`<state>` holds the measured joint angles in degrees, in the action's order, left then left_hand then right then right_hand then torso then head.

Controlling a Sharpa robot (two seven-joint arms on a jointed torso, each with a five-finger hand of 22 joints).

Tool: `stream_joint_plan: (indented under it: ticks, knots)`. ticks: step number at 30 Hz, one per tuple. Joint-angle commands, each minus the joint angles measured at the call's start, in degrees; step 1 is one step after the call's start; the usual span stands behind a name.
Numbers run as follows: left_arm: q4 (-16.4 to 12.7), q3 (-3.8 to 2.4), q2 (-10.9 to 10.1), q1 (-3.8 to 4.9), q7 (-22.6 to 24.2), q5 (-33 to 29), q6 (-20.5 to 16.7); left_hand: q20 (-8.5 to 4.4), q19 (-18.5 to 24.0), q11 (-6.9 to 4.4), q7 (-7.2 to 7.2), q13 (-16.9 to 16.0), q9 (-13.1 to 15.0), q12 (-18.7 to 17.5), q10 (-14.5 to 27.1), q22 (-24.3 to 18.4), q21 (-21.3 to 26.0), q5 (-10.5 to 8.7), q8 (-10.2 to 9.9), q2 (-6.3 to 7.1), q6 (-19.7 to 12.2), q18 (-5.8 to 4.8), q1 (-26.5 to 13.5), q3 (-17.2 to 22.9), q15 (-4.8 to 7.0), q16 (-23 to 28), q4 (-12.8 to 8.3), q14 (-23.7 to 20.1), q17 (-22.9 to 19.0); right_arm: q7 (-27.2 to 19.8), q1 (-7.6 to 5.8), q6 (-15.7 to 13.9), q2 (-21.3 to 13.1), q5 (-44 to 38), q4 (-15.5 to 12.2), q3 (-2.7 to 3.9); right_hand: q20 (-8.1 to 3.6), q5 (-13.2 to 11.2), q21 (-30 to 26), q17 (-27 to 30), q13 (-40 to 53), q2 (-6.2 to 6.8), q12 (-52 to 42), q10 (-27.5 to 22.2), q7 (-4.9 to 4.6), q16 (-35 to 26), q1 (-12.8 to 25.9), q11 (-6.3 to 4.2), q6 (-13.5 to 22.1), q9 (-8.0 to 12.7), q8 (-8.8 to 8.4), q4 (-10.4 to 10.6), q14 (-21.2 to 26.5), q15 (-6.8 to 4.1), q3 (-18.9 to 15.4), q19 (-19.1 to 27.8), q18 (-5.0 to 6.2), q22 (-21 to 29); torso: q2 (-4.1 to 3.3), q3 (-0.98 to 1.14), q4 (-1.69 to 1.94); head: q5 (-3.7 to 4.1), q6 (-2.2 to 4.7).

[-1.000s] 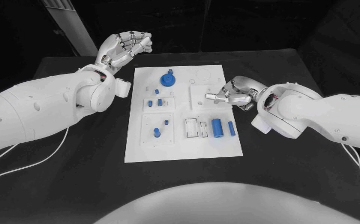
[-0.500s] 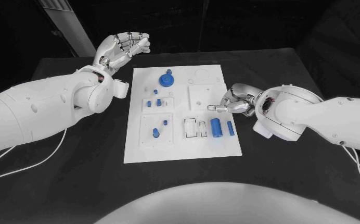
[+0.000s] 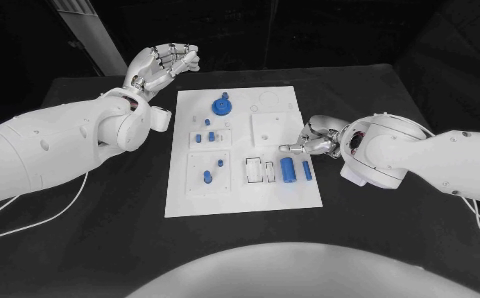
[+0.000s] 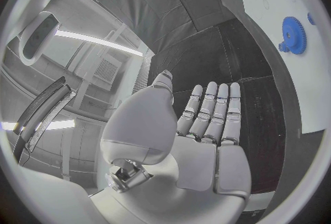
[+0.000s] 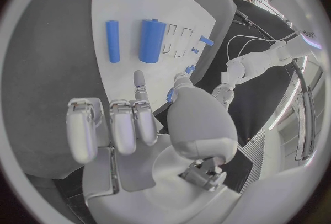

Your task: Assemble the parts on the task board

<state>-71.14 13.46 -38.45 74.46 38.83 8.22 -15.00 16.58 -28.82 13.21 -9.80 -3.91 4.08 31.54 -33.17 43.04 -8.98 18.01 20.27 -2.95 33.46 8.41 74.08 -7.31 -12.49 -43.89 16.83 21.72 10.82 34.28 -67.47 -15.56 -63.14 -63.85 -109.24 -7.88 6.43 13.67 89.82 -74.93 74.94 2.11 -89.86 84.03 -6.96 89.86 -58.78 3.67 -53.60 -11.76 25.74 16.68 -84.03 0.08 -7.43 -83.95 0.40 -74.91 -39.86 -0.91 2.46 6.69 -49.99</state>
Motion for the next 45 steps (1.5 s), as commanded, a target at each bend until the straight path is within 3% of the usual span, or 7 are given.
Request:
stream_joint_plan:
  ticks: [1, 13, 17, 25, 33, 38, 45]
  knots:
    - [-0.08, -0.04, -0.05, 0.04, 8.26, -0.15, 0.61, -0.04, -0.37, 0.08, -5.69, 0.08, -0.10, 0.20, 0.52, -0.09, 0.26, 0.37, 0.40, -0.52, -0.43, -0.99, -0.13, -0.40, -0.05, -0.34, -0.10, -0.41, -0.10, 2.48, -0.04, 3.03, 0.16, -1.84, -0.25, 0.00, -0.45, -0.57, 0.18, -15.07, 15.06, 0.05, -0.14, 5.97, 0.09, 0.14, 0.63, -0.47, -0.49, -0.13, 0.20, 0.02, -5.97, -0.26, -0.44, -6.05, -0.40, -15.09, -0.06, -0.03, 0.08, 0.12, -0.01]
    - [-0.15, -0.04, -0.13, 0.00, 8.27, -0.15, 0.64, -0.04, -0.37, 0.08, -5.69, 0.08, -0.10, 0.20, 0.52, -0.09, 0.26, 0.37, 0.41, -0.53, -0.44, -0.99, -0.13, -0.41, -0.06, -0.35, -0.10, -0.41, -0.10, 4.07, -0.03, 7.52, 0.99, -2.04, -0.39, 0.00, -0.44, -1.03, 0.18, -15.07, 15.06, -0.29, -0.14, 5.97, 0.08, 0.14, 1.06, -0.50, -0.29, -0.26, -0.13, 0.01, -5.97, -0.25, -0.63, -6.05, -0.40, -15.09, 0.00, -0.01, 0.01, -0.05, -0.01]
    - [-0.16, -0.04, -0.15, 0.00, 8.28, -0.15, 0.67, -0.04, -0.36, 0.08, -5.69, 0.08, -0.10, 0.23, 0.55, -0.10, 0.27, 0.38, 0.44, -0.55, -0.46, -0.99, -0.12, -0.44, -0.06, -0.38, -0.09, -0.43, -0.15, 4.79, -0.03, 9.22, 1.19, -2.05, -0.25, 0.01, -0.43, -1.26, 0.18, -15.07, 15.06, -0.54, -0.14, 5.97, -0.02, 0.14, 1.19, -0.43, 0.00, -0.25, -0.48, 0.01, -5.97, -0.22, -0.71, -6.05, -0.40, -15.09, 0.01, -0.06, 0.17, 0.09, -0.01]
    - [-0.21, -0.04, -0.22, -0.02, 8.31, -0.15, 0.69, -0.04, -0.36, 0.08, -5.69, 0.08, -0.10, 0.23, 0.55, -0.10, 0.27, 0.38, 0.44, -0.55, -0.46, -0.99, -0.12, -0.44, -0.06, -0.38, -0.09, -0.43, -0.15, 5.04, 0.09, 10.98, 2.15, -2.05, 0.16, 0.00, -0.38, -1.51, 0.18, -15.07, 15.06, -0.91, -0.14, 5.97, -0.07, 0.14, 0.85, -0.38, 0.07, -0.29, -0.76, -0.15, -5.97, -0.14, -0.65, -6.05, -0.40, -15.09, -0.02, -0.06, 0.05, -0.05, -0.01]
    - [-0.35, -0.04, -0.40, -0.03, 8.32, -0.15, 0.68, -0.04, -0.35, 0.09, -5.69, 0.08, -0.10, 0.26, 0.57, -0.12, 0.29, 0.39, 0.48, -0.58, -0.48, -1.00, -0.11, -0.46, -0.06, -0.41, -0.09, -0.45, -0.19, 5.83, 0.40, 13.44, 3.29, -2.06, 1.01, 0.00, -0.18, -2.91, 0.18, -15.07, 15.06, -1.54, -0.14, 5.97, -0.25, 0.14, -2.27, -0.20, 0.06, -0.48, -1.87, -0.54, -5.97, 0.05, -0.39, -6.05, -0.40, -15.09, -0.01, -0.01, 0.08, -0.21, -0.01]
    - [-0.44, -0.04, -0.55, -0.03, 8.31, -0.15, 0.67, -0.04, -0.35, 0.09, -5.69, 0.08, -0.10, 0.26, 0.57, -0.12, 0.29, 0.39, 0.48, -0.58, -0.48, -1.00, -0.11, -0.46, -0.06, -0.41, -0.09, -0.45, -0.19, 6.34, 0.50, 14.79, 4.41, -2.06, 1.66, 0.00, -0.05, -3.69, 0.18, -15.07, 15.06, -2.13, -0.14, 5.97, -0.28, 0.14, -6.47, -0.16, -0.33, -0.68, -2.82, -1.98, -5.97, 0.16, 0.26, -6.05, -0.40, -15.09, -0.04, -0.01, 0.03, -0.27, -0.01]
    - [-0.56, -0.04, -0.54, -0.03, 8.28, -0.15, 0.72, -0.04, -0.35, 0.09, -5.69, 0.08, -0.10, 0.26, 0.57, -0.12, 0.29, 0.39, 0.48, -0.58, -0.48, -1.00, -0.11, -0.46, -0.06, -0.41, -0.09, -0.45, -0.19, 6.95, 0.73, 16.49, 5.61, -2.06, 2.64, 0.00, 0.00, -4.45, 0.18, -15.07, 15.06, -2.64, -0.14, 5.97, -0.31, 0.14, -7.37, -0.15, -0.41, -0.69, -3.35, -2.10, -5.97, 0.21, 0.55, -6.05, -0.40, -15.09, -0.06, -0.05, -0.03, -0.23, -0.01]
